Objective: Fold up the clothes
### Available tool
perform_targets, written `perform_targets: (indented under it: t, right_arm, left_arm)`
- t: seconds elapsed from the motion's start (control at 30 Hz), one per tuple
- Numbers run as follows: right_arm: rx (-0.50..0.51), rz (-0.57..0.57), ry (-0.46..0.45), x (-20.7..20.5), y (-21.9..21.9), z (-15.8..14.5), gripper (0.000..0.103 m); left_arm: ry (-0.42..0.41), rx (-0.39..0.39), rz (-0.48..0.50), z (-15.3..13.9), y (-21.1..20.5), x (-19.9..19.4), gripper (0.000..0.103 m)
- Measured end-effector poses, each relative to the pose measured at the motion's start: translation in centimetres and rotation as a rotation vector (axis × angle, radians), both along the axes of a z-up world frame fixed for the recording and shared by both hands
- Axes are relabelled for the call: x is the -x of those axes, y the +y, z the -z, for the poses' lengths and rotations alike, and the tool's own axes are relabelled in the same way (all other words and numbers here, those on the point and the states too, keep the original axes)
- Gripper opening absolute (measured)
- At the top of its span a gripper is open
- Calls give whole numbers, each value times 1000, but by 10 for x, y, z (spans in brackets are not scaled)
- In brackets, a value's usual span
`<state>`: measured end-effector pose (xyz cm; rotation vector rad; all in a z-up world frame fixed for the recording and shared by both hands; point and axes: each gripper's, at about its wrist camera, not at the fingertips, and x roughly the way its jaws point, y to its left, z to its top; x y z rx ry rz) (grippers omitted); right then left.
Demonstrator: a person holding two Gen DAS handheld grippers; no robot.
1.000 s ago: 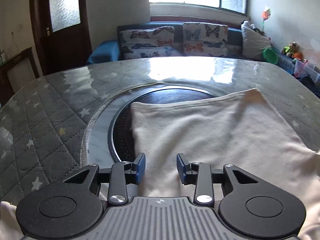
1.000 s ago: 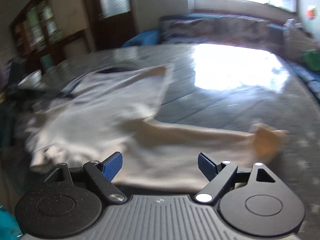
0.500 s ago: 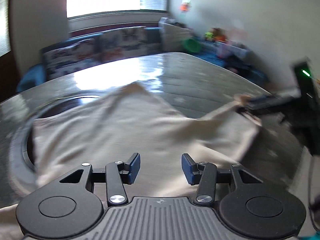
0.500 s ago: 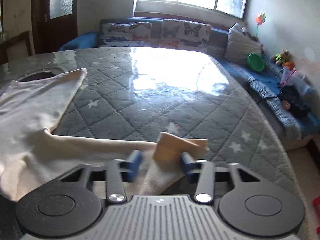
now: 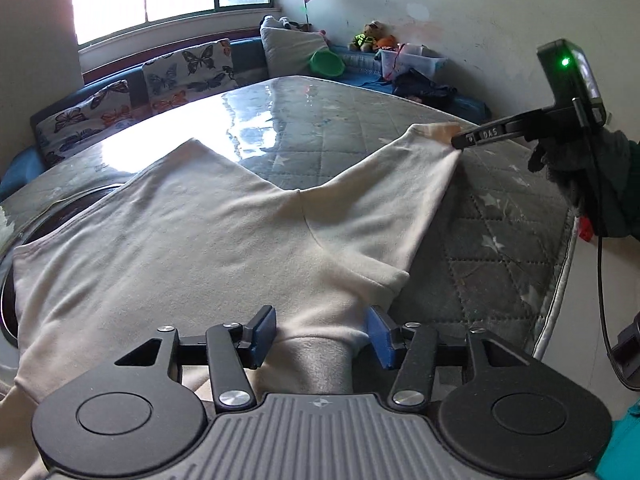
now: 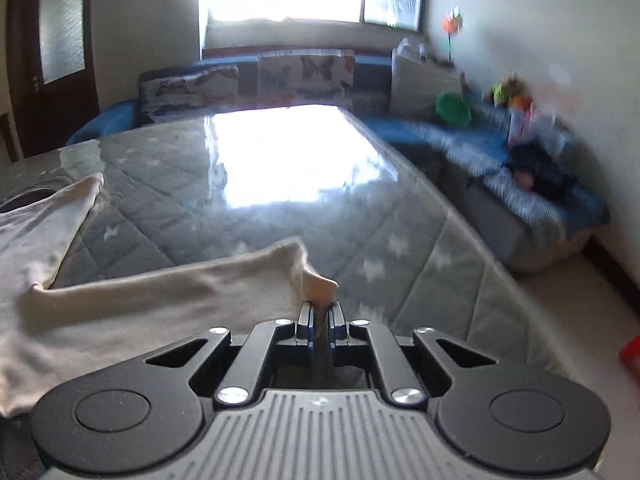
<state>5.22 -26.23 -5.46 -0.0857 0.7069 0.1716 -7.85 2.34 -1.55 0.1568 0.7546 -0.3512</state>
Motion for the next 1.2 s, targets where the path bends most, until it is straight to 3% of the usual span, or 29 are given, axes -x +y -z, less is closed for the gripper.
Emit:
perform_targets:
  t: [0.03, 0.1, 0.17, 0.23, 0.33, 0.4, 0.63, 0.93, 1.2]
  right_arm:
    - [-21, 4, 7, 0, -3, 2, 9]
    - [-67, 3, 10, -1, -8, 0, 25]
    - [-119, 6, 15, -3, -14, -2, 34]
    - [-150, 13, 18, -4, -17, -4, 35]
    - [-156, 17, 29, -7, -18, 3, 32]
    - [-171, 22, 28, -6, -21, 2, 10]
    - [-264, 31, -42, -2, -35, -31, 6]
    - [-309, -42, -118, -9, -14, -73, 5]
    - [-313, -165, -190, 2, 21, -121, 4]
  left_arm:
    - [0, -2, 1, -1, 0, 0, 54]
    - [-5, -5, 5, -4, 0, 1, 54]
    - [-16, -5, 8, -8, 0, 2, 54]
    - [-31, -1, 12, -13, -1, 2, 54]
    - [-49, 8, 25, -17, -5, 3, 54]
    - [-55, 9, 36, -17, -10, 3, 54]
    - [-65, 31, 96, -10, -24, 1, 50]
    - [-66, 13, 190, 6, -41, -1, 52]
    - [-95, 108, 148, -12, -21, 4, 56]
